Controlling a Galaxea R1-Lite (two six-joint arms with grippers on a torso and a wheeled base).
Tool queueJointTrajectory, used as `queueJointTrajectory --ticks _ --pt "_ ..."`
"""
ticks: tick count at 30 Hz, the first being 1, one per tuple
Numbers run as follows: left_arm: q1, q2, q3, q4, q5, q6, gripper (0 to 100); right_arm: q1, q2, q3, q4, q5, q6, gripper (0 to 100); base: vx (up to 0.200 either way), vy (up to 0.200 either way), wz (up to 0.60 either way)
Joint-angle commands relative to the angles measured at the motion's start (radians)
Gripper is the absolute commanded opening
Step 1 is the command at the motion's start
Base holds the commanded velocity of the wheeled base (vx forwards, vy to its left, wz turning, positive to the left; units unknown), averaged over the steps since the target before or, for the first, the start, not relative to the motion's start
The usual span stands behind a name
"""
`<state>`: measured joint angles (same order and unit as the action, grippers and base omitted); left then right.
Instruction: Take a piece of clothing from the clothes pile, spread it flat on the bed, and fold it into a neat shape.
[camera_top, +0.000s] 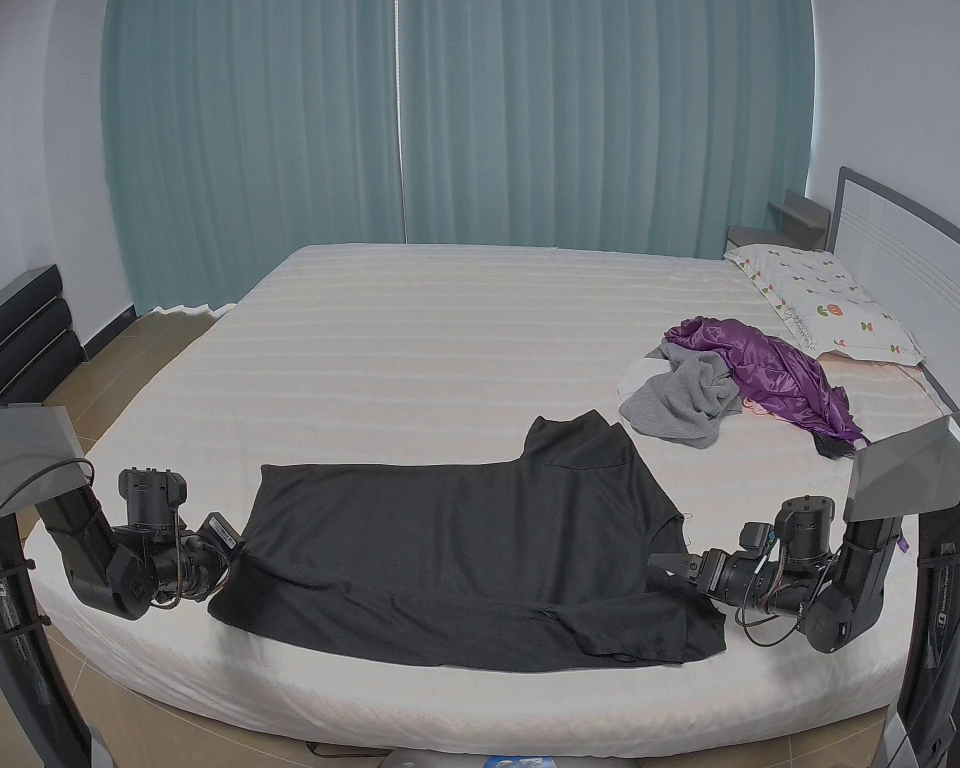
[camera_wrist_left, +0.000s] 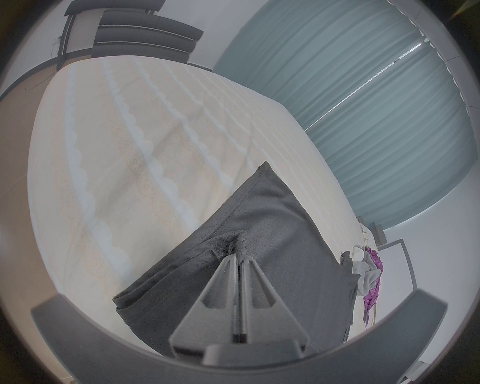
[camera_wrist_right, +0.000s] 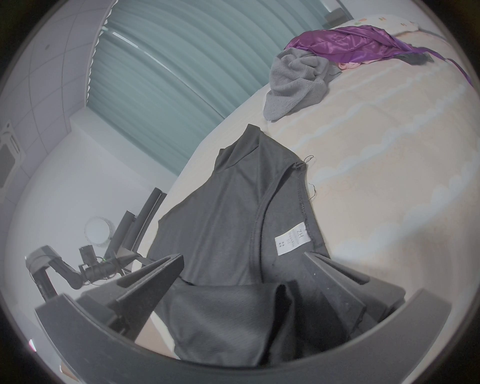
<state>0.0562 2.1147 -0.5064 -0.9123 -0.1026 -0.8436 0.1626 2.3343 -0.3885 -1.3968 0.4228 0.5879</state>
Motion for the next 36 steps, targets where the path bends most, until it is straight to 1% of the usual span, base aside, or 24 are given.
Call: queueJointTrajectory --ticks 1,9,10,11,15,16,17,20,21,27,36 --pt "0.001 -0.009 0.003 0.0 0.0 0.0 0 -0.005 0.099 -0.047 -0.004 0.001 -0.03 100 0.0 0.0 0.0" --pt "0.001 -0.012 0.005 0.001 0.0 0.0 0 -0.001 0.088 -0.033 -0.004 0.002 -0.048 100 0.0 0.0 0.0" --pt "0.001 -0.018 0.005 0.001 0.0 0.0 0 -0.003 0.086 -0.01 -0.011 0.004 -0.076 100 0.0 0.0 0.0" --pt "0.001 -0.022 0.006 0.003 0.0 0.0 0 -0.006 0.083 0.002 -0.019 0.005 -0.083 100 0.0 0.0 0.0" --pt "0.001 -0.027 0.014 0.001 0.0 0.0 0 -0.011 0.082 0.036 -0.068 0.011 -0.088 100 0.0 0.0 0.0" --pt "0.001 -0.03 0.016 0.001 0.0 0.0 0 -0.011 0.085 0.06 -0.111 0.013 -0.088 100 0.0 0.0 0.0" --pt "-0.001 -0.03 0.016 0.001 0.0 0.0 0 -0.011 0.086 0.071 -0.125 0.016 -0.088 100 0.0 0.0 0.0" --pt "-0.001 -0.032 0.017 0.001 0.0 0.0 0 -0.009 0.085 0.083 -0.136 0.016 -0.088 100 0.0 0.0 0.0" --pt "-0.001 -0.032 0.017 0.001 0.0 0.0 0 -0.009 0.085 0.085 -0.136 0.013 -0.088 0 0.0 0.0 0.0" --pt "-0.001 -0.039 0.028 0.001 0.0 0.0 0 -0.011 0.089 0.096 -0.137 0.011 -0.108 0 0.0 0.0 0.0" --pt "-0.001 -0.11 0.069 0.003 0.0 0.008 0 -0.024 0.036 0.135 -0.169 0.019 -0.102 0 0.0 0.0 0.0"
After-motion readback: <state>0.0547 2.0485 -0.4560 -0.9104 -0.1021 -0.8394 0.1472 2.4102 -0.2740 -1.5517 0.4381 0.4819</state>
